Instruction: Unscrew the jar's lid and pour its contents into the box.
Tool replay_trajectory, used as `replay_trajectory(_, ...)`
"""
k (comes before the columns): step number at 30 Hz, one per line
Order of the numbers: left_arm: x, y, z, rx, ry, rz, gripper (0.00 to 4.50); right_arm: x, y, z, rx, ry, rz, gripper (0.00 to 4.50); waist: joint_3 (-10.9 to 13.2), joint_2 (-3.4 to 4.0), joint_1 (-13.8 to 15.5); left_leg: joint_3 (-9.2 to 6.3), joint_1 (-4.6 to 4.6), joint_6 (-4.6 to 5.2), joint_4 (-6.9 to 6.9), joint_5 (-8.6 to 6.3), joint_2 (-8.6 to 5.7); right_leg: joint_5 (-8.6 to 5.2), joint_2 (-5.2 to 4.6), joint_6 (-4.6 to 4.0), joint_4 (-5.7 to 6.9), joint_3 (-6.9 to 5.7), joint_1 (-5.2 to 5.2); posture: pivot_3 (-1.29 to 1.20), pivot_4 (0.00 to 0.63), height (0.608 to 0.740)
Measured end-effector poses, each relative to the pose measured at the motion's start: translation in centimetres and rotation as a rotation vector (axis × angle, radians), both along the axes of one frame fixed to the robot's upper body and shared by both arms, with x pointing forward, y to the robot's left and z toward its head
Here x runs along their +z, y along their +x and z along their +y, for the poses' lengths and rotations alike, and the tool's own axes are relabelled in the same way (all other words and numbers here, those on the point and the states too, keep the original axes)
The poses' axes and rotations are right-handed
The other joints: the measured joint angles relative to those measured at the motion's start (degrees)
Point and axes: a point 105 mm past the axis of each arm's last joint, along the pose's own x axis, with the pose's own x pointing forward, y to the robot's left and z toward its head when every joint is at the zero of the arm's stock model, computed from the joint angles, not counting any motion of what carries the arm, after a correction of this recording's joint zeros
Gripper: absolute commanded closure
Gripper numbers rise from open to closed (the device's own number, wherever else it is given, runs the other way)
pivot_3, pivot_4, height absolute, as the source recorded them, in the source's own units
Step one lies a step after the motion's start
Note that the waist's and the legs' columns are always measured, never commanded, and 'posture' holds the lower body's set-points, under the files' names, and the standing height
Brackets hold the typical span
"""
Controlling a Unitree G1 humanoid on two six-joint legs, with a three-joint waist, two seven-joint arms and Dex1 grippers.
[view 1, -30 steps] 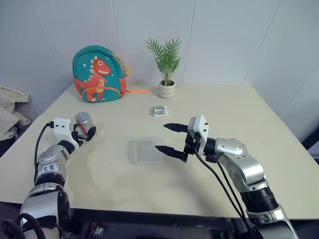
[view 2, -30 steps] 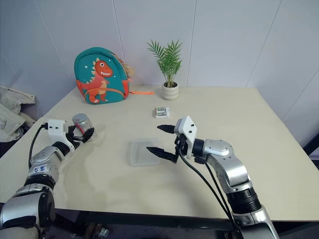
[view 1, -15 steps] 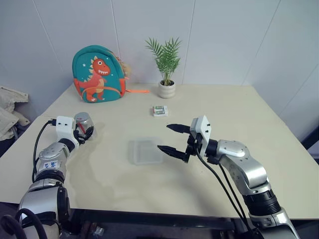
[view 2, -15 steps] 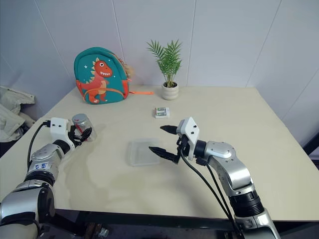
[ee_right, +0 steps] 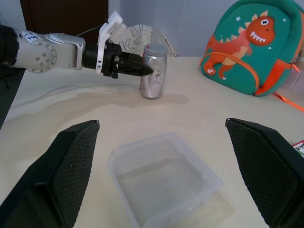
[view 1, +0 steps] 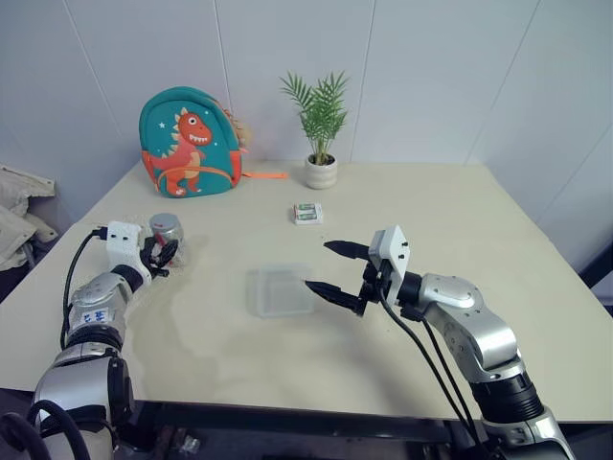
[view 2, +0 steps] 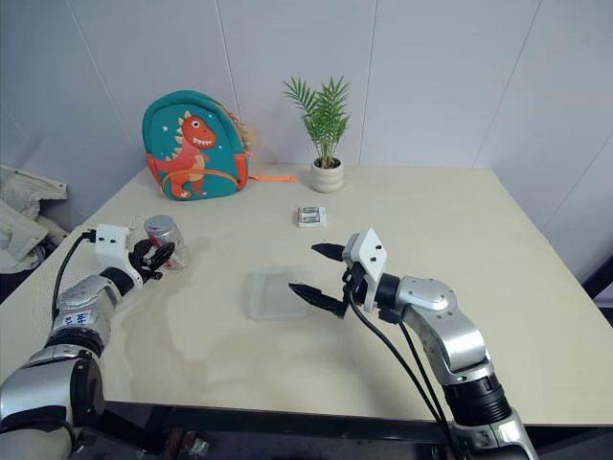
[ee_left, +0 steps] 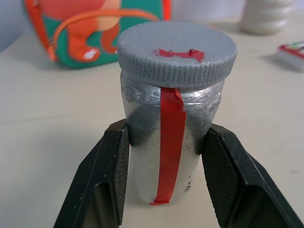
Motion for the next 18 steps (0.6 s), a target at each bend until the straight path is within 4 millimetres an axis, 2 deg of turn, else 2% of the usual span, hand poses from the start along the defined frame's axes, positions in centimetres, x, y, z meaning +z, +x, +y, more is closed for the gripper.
replay_trajectory(3, 0.9, -1.7, -1.8, -0.206, 0.062, -0.066, 2.63, -0.1, -0.1, 0.0, 0.011, -0.007, 0.008, 0.0, 0.0, 0.0, -0.4, 0.15, 0.04, -0.02, -0.04, -0.01, 0.05, 0.0, 0.01, 0.0, -0.01, 0.14, -0.01, 0.0, 0.15, 0.74)
replay_trajectory(8, -0.4, -6.2, -4.5, -0.519, 0.094, 0.012, 2.63, 0.4, -1.1, 0.3, 0.066, -0.018, 0.027, 0.0, 0.0, 0.0, -0.5, 0.2, 0.0, -0.03, -0.04, -0.05, 0.23, -0.02, 0.15, -0.05, 0.04, 0.29, -0.16, 0.0, 0.15, 0.74)
replay_trajectory(11, 1.2, -8.5, -5.6, -0.655, 0.12, 0.04, 2.63, 0.9, -2.1, 0.8, 0.123, -0.017, 0.042, 0.0, 0.0, 0.0, -0.2, 0.19, 0.0, -0.06, -0.03, -0.04, 0.32, 0.02, 0.28, -0.15, 0.04, 0.33, -0.18, 0.0, 0.15, 0.74)
replay_trajectory(14, 3.4, -9.9, -6.8, -0.737, 0.163, 0.03, 2.63, 1.9, -2.9, 1.4, 0.166, -0.019, 0.03, 0.0, 0.0, 0.03, -0.1, 0.21, 0.06, -0.08, -0.02, -0.03, 0.39, 0.09, 0.36, -0.27, 0.01, 0.37, -0.16, 0.0, 0.15, 0.74)
replay_trajectory(18, 3.1, -10.5, -8.5, -0.828, 0.153, 0.093, 2.63, 2.5, -3.8, 2.6, 0.204, -0.029, 0.022, 0.0, 0.0, 0.03, -0.1, 0.22, 0.05, -0.1, -0.02, -0.02, 0.53, 0.14, 0.53, -0.36, -0.07, 0.39, -0.15, 0.0, 0.15, 0.74)
